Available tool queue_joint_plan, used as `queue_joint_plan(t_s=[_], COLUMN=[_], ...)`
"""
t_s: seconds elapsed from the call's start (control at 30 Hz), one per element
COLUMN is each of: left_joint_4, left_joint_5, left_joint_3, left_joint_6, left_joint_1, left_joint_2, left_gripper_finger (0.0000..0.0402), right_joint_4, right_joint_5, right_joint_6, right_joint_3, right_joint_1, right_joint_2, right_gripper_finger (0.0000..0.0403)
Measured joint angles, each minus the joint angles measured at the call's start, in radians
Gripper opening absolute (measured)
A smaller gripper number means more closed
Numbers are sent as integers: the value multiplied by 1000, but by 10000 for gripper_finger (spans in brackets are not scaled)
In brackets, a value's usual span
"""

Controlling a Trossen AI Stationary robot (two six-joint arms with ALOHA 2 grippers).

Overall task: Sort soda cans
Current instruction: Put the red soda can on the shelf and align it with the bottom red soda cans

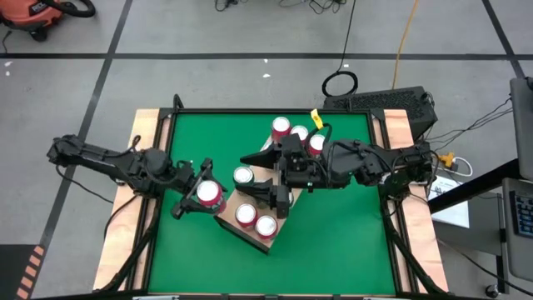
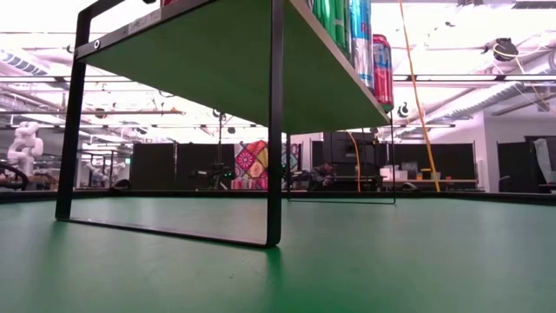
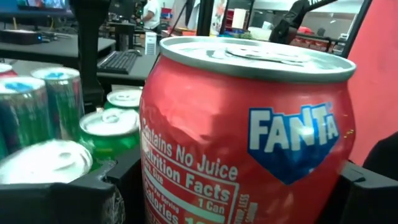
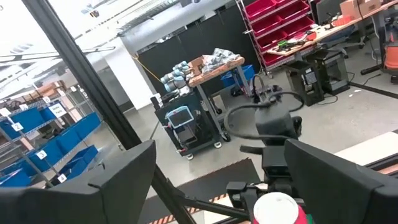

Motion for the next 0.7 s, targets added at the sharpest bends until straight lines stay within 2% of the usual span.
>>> queue_joint_plan(t_s=[0.13,0.27,0.7], left_joint_4=[82,93,95], left_joint_5=[-78,-149,-159], left_joint_3=[-62,-86,-86], left_joint_6=[-25,-18,85], left_joint_1=[-42,-59,-59], left_joint_2=[-1,3,112], left_gripper_finger=[295,295,295], right_joint_4=[0,0,-1], right_joint_5=[-2,-1,-2], right_joint_6=[0,-2,14], right_joint_3=[0,0,0], right_joint_1=[0,0,-2], right_joint_2=[0,0,1], right_gripper_finger=[343,343,343])
